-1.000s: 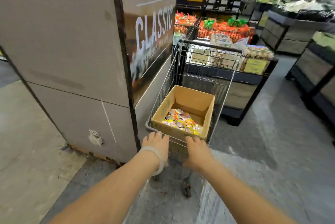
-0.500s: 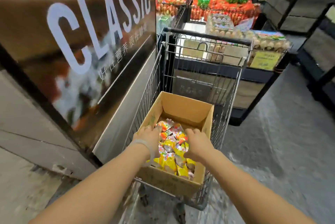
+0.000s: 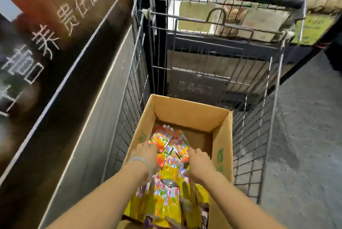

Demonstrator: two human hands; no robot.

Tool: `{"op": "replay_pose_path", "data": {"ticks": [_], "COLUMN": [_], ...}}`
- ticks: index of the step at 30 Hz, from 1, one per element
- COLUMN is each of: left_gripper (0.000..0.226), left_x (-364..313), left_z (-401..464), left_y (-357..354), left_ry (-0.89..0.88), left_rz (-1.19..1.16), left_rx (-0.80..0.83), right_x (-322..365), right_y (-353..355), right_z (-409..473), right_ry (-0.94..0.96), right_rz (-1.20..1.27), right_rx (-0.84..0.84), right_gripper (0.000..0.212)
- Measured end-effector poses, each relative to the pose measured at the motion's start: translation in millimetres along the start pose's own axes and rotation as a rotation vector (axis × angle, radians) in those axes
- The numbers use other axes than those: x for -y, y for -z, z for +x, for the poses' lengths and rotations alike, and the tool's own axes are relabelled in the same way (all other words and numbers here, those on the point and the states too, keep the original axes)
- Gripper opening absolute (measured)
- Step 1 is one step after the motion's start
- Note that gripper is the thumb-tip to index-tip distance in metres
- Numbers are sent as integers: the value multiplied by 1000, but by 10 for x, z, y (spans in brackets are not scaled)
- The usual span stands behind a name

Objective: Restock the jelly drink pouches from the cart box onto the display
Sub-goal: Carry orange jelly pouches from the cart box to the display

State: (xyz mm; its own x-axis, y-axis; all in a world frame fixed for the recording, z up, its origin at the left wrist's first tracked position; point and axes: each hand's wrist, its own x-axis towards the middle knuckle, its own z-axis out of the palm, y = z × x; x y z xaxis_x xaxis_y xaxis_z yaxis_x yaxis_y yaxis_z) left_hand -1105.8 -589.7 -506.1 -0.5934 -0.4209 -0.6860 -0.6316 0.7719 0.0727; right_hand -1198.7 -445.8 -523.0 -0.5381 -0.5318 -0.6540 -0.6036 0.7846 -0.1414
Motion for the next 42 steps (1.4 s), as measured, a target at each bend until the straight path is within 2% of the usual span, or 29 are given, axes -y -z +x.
{"op": "replay_pose_path", "data": {"ticks": [4, 9, 11, 14, 17, 20, 22, 24, 26, 29, 31, 33, 35, 37, 40, 42], "left_gripper": [64, 63, 60, 69, 68, 79, 89, 84, 73, 54, 58, 49, 34, 34, 33, 30], "left_x": [18, -72, -89, -139, -241, -300, -298, -270, -223, -164, -133, -108, -104, -90, -90, -71], "left_z": [705, 1394, 1634, 1891, 1999, 2028, 2068, 2076, 2062, 1955, 1850, 1681, 1421, 1142, 809, 632], "left_y": [-169, -436, -561, -703, -734, -693, -691, -679, -691, -682, -683, -666, -603, -545, -425, -318], "left_ry": [-21, -3, 60, 174, 278, 361, 401, 430, 480, 453, 397, 385, 422, 440, 341, 287], "left_rz": [4, -112, -147, -150, -105, -99, -186, -314, -457, -605, -648, -732, -996, -1226, -1281, -1302], "left_rx": [23, 16, 43, 114, 49, 12, 95, 170, 180, 171, 191, 178, 168, 151, 117, 112], "right_x": [-90, -218, -249, -286, -292, -315, -352, -382, -406, -422, -402, -372, -342, -285, -226, -197], "right_y": [-201, -581, -681, -813, -920, -936, -888, -821, -756, -690, -641, -591, -566, -522, -505, -402], "right_z": [639, 1271, 1475, 1730, 1859, 1924, 1951, 1964, 1946, 1818, 1637, 1419, 1198, 988, 740, 564], "right_ry": [-41, -89, -161, -233, -299, -344, -374, -387, -402, -453, -468, -436, -408, -377, -355, -326], "right_rz": [31, 162, 249, 328, 336, 319, 382, 433, 512, 776, 985, 1145, 1264, 1352, 1379, 1346], "right_rx": [79, 93, 86, 74, 71, 76, 99, 125, 163, 241, 257, 235, 180, 127, 84, 28], "right_gripper": [47, 46, 55, 60, 75, 72, 63, 55, 50, 36, 36, 40, 30, 31, 38, 26]}}
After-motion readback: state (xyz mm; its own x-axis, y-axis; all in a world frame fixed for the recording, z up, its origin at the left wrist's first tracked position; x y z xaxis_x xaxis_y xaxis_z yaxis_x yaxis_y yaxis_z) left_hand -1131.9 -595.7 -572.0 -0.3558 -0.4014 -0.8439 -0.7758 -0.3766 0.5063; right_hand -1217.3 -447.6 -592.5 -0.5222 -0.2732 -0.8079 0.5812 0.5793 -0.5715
